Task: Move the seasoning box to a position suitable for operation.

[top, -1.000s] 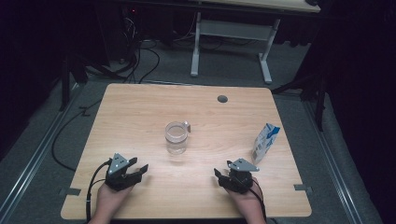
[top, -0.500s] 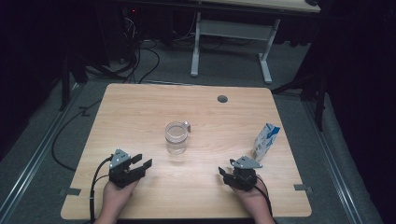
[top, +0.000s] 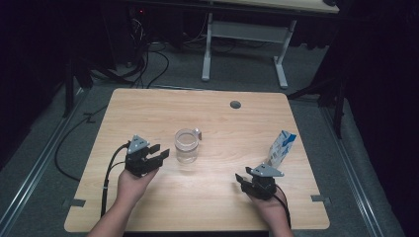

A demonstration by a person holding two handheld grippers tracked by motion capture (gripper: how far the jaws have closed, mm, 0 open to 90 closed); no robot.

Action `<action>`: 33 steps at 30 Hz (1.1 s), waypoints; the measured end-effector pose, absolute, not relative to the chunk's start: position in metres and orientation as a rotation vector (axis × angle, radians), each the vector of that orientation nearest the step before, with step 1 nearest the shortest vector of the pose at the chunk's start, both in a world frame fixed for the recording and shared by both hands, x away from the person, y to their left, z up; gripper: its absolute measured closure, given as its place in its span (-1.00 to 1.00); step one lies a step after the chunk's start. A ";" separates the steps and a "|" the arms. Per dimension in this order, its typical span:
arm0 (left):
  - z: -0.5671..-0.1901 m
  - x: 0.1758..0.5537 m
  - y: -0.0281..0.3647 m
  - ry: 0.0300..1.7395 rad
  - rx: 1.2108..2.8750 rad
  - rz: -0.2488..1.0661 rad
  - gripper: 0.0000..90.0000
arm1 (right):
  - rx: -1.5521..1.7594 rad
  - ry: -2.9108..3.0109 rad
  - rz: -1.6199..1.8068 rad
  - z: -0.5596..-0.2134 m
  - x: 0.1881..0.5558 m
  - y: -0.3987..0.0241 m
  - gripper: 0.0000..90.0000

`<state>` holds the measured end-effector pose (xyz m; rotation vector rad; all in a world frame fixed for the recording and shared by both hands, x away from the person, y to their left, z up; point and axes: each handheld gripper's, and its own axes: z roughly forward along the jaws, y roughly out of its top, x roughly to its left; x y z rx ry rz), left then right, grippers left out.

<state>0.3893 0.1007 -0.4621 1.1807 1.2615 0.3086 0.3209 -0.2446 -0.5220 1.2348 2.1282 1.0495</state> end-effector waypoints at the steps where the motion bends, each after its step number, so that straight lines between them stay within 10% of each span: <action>1: -0.459 0.392 0.099 1.258 1.180 0.316 0.23 | 1.232 2.127 1.051 -0.522 0.321 -0.245 0.10; 15: -0.430 0.424 0.060 1.218 1.212 0.319 0.24 | 1.226 2.135 1.056 -0.523 0.322 -0.242 0.10; 33: -0.433 0.463 0.015 1.241 1.318 0.335 0.90 | 1.225 2.143 1.062 -0.525 0.321 -0.241 0.09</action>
